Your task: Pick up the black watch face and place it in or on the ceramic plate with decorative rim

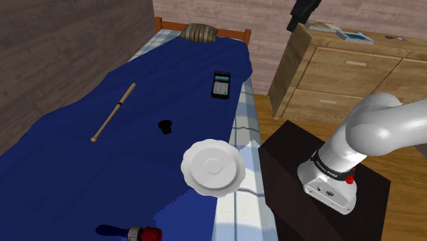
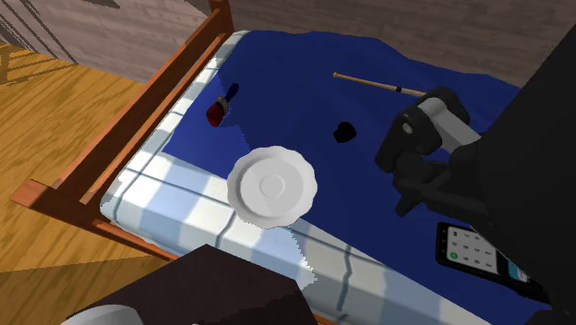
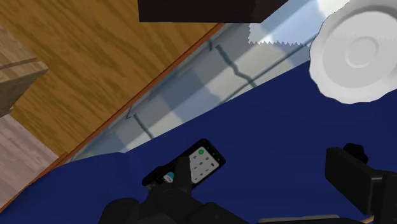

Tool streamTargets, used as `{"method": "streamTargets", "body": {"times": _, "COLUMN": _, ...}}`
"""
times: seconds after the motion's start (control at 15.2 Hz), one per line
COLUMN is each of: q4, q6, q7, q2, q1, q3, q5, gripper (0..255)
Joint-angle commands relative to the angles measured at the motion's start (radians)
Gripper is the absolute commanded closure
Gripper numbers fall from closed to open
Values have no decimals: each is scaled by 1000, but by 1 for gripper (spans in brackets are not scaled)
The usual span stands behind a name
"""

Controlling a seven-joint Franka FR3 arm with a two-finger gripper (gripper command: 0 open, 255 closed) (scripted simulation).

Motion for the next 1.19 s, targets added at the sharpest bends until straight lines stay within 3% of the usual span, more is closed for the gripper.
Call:
{"method": "streamTargets", "body": {"times": 0.0, "q4": 0, "q6": 0, "q7": 0, "q2": 0, "q1": 0, "q3": 0, "q5": 0, "gripper": 0}}
{"method": "streamTargets", "body": {"times": 0.59, "q4": -77, "q6": 223, "q7": 97, "q2": 182, "q1": 40, "q3": 84, "q5": 64, "gripper": 0}}
{"method": "streamTargets", "body": {"times": 1.12, "q4": -67, "q6": 412, "q7": 177, "q2": 408, "q1": 69, "q3": 161, "q5": 97, "gripper": 0}}
